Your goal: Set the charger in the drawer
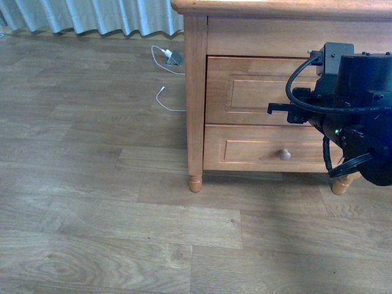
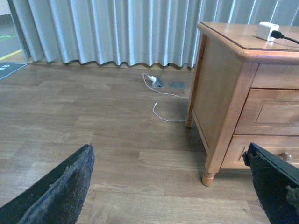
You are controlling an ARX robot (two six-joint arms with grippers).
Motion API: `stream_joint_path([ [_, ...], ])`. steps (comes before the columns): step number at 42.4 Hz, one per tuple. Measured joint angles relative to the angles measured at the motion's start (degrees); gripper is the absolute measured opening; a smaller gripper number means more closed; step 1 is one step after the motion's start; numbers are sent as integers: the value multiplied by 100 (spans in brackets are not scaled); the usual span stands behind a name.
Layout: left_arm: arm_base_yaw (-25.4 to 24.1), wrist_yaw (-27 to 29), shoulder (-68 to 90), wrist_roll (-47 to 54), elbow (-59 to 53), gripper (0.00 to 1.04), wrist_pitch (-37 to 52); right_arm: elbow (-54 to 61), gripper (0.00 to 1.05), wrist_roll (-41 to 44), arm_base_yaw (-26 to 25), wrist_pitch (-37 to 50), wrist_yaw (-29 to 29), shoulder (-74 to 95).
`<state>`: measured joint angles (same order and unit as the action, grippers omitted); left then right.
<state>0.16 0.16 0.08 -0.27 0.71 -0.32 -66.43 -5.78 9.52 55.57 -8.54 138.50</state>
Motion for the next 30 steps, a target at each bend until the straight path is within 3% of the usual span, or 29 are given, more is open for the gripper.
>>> stream_joint_path([
  [13, 0, 0, 0, 0, 0, 99, 0, 315, 23, -59, -22, 321, 118, -57],
  [30, 0, 0, 0, 0, 0, 99, 0, 2398, 23, -605, 76, 1532, 313, -835],
])
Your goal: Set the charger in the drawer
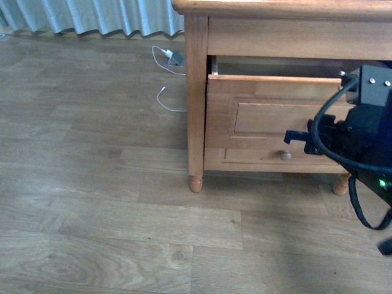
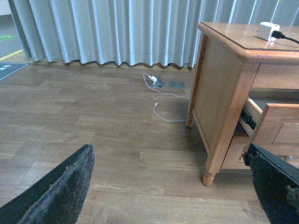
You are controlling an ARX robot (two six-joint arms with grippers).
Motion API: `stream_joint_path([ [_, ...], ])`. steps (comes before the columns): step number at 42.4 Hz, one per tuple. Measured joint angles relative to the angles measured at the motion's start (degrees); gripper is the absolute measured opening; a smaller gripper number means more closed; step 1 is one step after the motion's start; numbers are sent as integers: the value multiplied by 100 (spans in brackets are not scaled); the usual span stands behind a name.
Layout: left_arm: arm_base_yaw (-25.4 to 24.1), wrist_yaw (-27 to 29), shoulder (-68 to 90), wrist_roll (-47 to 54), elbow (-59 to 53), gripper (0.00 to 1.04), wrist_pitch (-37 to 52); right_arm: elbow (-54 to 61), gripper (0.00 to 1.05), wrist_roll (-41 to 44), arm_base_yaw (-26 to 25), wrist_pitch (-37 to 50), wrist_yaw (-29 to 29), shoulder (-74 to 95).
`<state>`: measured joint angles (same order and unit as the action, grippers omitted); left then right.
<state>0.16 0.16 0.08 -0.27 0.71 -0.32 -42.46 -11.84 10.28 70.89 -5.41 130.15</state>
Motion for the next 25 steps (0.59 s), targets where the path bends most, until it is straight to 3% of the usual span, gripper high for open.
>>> stream_joint_path([
  [9, 0, 0, 0, 0, 0, 99, 0, 1545, 23, -269, 118, 855, 50, -437],
  [18, 0, 0, 0, 0, 0, 99, 0, 1644, 24, -236, 116, 911, 48, -444],
  [25, 0, 0, 0, 0, 0, 99, 0, 1683, 54, -216, 116, 911, 42, -444],
])
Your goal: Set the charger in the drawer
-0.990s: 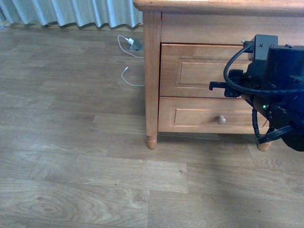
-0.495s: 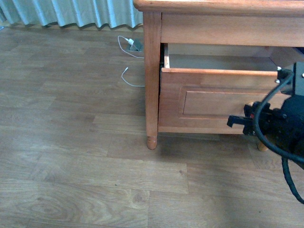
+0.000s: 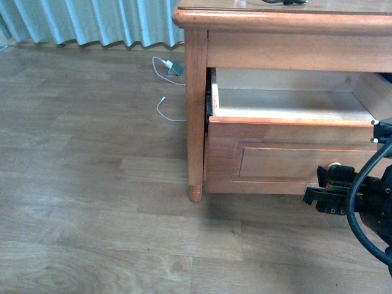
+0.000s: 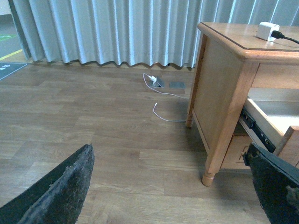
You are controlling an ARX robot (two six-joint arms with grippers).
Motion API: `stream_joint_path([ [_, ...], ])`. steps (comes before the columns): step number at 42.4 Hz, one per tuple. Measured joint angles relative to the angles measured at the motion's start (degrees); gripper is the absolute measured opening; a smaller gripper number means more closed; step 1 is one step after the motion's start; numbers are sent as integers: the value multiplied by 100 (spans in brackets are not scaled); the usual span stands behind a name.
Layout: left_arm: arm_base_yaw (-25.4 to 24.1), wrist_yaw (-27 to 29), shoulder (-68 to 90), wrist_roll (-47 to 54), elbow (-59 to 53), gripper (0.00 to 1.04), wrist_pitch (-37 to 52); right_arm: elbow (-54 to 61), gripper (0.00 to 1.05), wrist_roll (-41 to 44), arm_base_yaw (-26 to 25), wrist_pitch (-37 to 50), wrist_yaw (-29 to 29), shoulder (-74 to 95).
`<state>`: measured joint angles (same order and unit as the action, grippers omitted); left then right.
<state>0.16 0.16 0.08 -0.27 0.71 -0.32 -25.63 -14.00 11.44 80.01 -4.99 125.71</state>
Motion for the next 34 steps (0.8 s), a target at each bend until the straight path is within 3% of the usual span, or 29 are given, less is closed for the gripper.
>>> stream_joint_path([
  [6, 0, 2, 2, 0, 0, 99, 0, 704, 77, -31, 4, -378, 490, -960],
  [12, 0, -2, -4, 0, 0, 99, 0, 1010, 98, -24, -114, -1401, 686, -2680],
  [24, 0, 0, -4, 0, 0, 99, 0, 1008, 97, 28, -461, -3565, 754, -5307],
  [34, 0, -2, -4, 0, 0, 99, 0, 1137, 97, -9, -905, -5908, 1294, -8083],
])
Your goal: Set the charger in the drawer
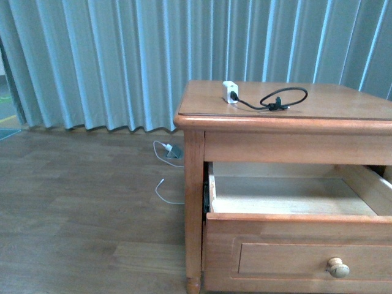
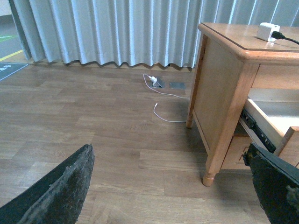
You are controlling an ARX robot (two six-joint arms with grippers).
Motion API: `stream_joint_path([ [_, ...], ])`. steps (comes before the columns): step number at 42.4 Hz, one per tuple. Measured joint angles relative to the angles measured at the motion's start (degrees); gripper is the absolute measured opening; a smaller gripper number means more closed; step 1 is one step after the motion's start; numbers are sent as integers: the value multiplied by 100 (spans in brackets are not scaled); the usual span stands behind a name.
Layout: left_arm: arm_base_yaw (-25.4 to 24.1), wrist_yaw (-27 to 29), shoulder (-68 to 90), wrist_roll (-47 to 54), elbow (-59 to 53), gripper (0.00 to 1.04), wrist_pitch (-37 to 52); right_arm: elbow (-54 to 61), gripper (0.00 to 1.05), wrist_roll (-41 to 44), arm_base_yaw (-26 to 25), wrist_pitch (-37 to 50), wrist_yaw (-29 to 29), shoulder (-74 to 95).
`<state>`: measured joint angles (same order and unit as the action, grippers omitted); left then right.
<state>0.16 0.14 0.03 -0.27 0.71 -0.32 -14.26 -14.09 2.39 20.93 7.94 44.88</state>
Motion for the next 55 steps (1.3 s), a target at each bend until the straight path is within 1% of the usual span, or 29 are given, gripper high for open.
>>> stream_joint_path([
  [5, 0, 0, 0, 0, 0, 99, 0, 195, 97, -57, -483, -1075, 385, -1311],
  [8, 0, 0, 0, 0, 0, 99, 0, 352, 97, -72, -780, -1512, 339, -1912],
  [10, 0, 0, 0, 0, 0, 99, 0, 382, 97, -74, -863, -1554, 289, -2061],
  [18, 0, 0, 0, 0, 0, 99, 0, 387, 97, -68, -866, -1547, 284, -2081],
  [20, 0, 0, 0, 2, 0, 99, 0, 601, 88, 350, -575, -988, -398, -2179],
  [21, 0, 0, 0, 0, 0, 99, 0, 710, 83, 551, -442, -748, -623, -2240],
  [22, 0, 4, 0, 0, 0, 99, 0, 780, 77, 793, -343, -649, -713, -2304],
  [25, 0, 0, 0, 2, 0, 99, 0, 909, 60, 1147, -267, -632, -756, -2503],
  [30, 0, 0, 0, 2, 0, 99, 0, 1038, 35, 1309, -262, -737, -791, -2730],
  [31, 0, 0, 0, 0, 0, 99, 0, 1060, 32, 1360, -262, -758, -791, -2771],
  [33, 0, 0, 0, 2, 0, 99, 0, 1080, 41, 1368, -260, -772, -789, -2815],
  [37, 0, 0, 0, 0, 0, 99, 0, 1080, 54, 1373, -260, -772, -791, -2830],
  [39, 0, 0, 0, 0, 0, 99, 0, 1080, 65, 1373, -260, -772, -791, -2830],
  [41, 0, 0, 0, 0, 0, 99, 0, 1080, 72, 1375, -260, -774, -789, -2830],
  [42, 0, 0, 0, 2, 0, 99, 0, 1080, 78, 1375, -260, -774, -791, -2830],
  [44, 0, 0, 0, 0, 0, 99, 0, 1080, 87, 1377, -260, -774, -791, -2830],
  [47, 0, 0, 0, 0, 0, 99, 0, 1080, 97, 1377, -260, -774, -789, -2830],
  [48, 0, 0, 0, 0, 0, 99, 0, 1080, 99, 1375, -260, -772, -791, -2830],
  [51, 0, 0, 0, 0, 0, 99, 0, 1080, 96, 1381, -260, -774, -791, -2830],
  [55, 0, 0, 0, 0, 0, 99, 0, 1080, 97, 1384, -260, -774, -789, -2830],
])
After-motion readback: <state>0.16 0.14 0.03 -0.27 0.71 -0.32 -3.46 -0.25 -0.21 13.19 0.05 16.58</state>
